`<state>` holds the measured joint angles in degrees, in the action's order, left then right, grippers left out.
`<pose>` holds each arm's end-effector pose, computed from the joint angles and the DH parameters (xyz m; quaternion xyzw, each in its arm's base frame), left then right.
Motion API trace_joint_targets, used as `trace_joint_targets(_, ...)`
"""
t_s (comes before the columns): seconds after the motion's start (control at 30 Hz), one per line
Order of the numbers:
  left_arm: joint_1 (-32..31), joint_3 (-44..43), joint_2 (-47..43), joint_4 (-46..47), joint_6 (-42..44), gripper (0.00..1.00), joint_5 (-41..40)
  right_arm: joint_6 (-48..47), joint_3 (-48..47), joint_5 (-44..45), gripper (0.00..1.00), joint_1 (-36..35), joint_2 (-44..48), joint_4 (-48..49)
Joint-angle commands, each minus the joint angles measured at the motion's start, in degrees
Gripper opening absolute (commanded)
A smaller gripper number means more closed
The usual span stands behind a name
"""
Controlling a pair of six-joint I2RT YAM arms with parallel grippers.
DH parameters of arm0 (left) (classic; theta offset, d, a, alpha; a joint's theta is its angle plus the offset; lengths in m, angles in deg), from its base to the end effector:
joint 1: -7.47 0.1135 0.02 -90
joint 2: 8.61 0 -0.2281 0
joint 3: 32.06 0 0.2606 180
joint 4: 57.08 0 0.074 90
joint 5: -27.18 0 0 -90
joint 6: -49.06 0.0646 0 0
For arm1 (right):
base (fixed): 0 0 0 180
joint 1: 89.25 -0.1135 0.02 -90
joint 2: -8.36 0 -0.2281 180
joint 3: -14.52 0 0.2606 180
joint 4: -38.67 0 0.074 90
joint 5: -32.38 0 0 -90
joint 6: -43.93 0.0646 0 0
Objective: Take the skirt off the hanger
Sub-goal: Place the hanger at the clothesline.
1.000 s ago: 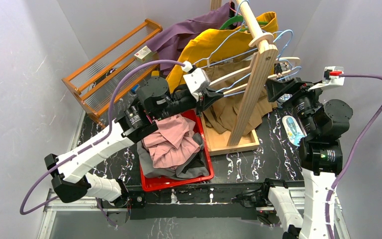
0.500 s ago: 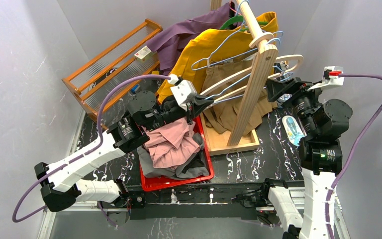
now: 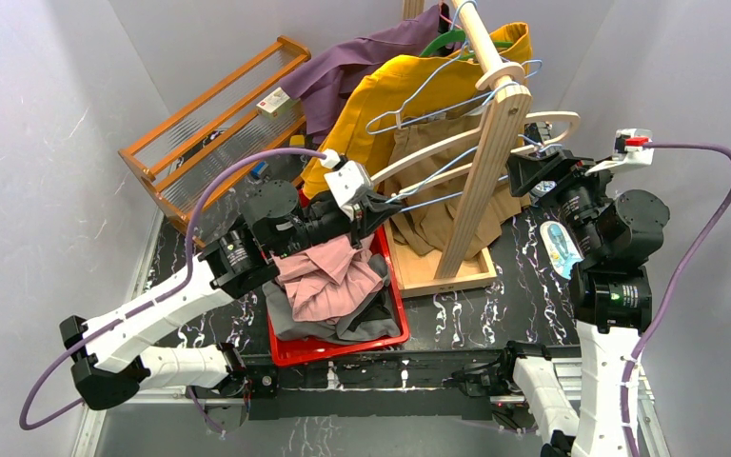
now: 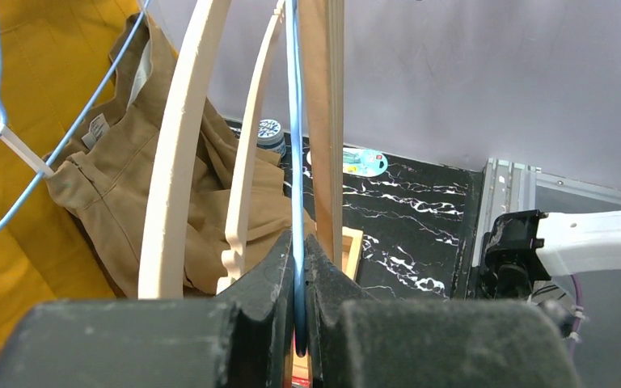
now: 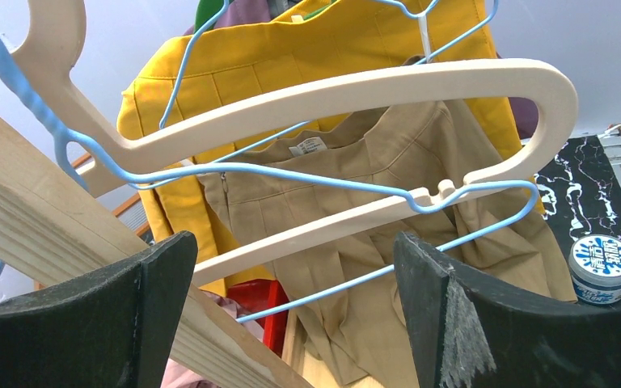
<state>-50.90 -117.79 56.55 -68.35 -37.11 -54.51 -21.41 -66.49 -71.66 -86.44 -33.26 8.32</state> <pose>0.1516 -0.2640 0.4343 0.3808 0.5244 -0.3900 0.6541 0.1864 0.0065 0.4519 0.0627 0.6480 0.2210 0.7262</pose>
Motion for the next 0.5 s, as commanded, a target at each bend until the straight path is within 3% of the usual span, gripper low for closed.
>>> trace_joint_targets(0.0, -0.48, -2.28, -1.73, -5.49, -0.64, 0.10, 1.34, -0.13, -1.24, -0.36, 0.98, -0.35, -0.03, 3.32)
trace_joint_targets(0.13, -0.50, -4.55, -2.05, -11.48, -0.69, 0.46, 0.79, -0.25, -1.44, -0.45, 0.98, -0.35, -0.03, 3.03)
trace_joint_targets(0.3, -0.43, -8.60, -3.76, -18.67, -0.64, 0.74, -0.15, -1.13, -1.99, -0.07, 0.99, -0.35, 0.05, 2.19)
trace_joint_targets(0.37, -0.43, -11.18, -4.23, -20.31, -1.22, 0.82, -0.96, -1.27, -2.12, 0.10, 0.98, -0.35, 0.01, 1.99)
trace_joint_targets(0.47, -0.43, -16.33, -3.08, -25.25, -2.11, 0.84, -4.03, -1.33, -2.21, 0.18, 0.98, -0.35, -0.04, 1.75)
